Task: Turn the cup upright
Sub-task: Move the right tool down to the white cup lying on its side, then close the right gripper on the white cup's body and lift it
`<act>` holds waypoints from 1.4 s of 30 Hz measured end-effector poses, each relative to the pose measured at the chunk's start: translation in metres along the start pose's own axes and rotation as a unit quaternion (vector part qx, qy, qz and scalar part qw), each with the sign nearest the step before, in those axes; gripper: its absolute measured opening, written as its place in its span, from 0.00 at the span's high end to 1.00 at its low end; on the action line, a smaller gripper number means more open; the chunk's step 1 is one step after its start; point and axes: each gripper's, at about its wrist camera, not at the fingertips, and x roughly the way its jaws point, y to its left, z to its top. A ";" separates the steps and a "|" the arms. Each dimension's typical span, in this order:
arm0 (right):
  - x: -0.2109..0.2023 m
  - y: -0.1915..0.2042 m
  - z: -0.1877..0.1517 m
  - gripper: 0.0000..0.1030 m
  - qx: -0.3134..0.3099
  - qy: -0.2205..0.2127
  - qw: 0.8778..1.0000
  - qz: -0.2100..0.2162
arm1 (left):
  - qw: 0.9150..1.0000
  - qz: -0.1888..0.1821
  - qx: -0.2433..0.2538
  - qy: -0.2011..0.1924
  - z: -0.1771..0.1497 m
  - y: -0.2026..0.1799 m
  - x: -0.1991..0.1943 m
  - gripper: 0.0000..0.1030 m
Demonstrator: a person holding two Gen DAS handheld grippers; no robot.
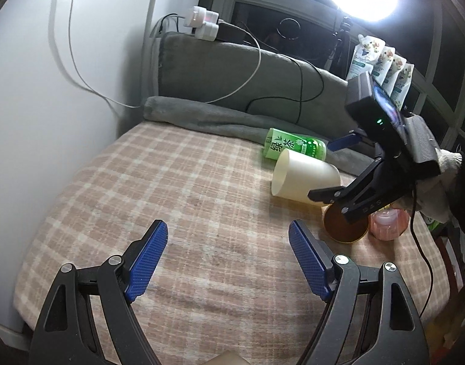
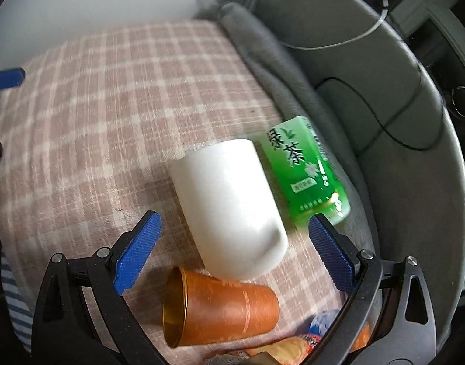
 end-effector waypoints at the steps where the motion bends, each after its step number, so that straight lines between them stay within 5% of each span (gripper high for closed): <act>1: 0.006 -0.001 0.003 0.04 -0.006 0.007 1.000 0.000 | 1.000 0.000 -0.002 0.000 0.000 0.001 0.001 0.21; 11: 0.042 -0.011 0.015 0.04 -0.017 0.031 0.999 -0.004 | 1.000 0.003 -0.009 0.001 0.001 0.007 0.004 0.21; 14: 0.048 -0.010 0.017 0.20 -0.024 0.036 0.999 0.000 | 1.000 0.005 -0.009 0.001 0.000 0.008 0.004 0.21; 21: 0.051 -0.008 0.009 0.21 -0.019 0.021 1.000 -0.012 | 1.000 0.007 -0.009 -0.003 0.001 0.008 0.002 0.21; 33: -0.028 -0.014 0.012 0.22 0.040 -0.065 0.997 -0.021 | 1.000 0.011 -0.005 -0.017 0.002 0.004 -0.009 0.21; 42: -0.112 -0.023 -0.024 0.22 0.154 -0.147 0.977 0.012 | 1.000 -0.002 0.005 -0.020 -0.001 -0.006 -0.016 0.21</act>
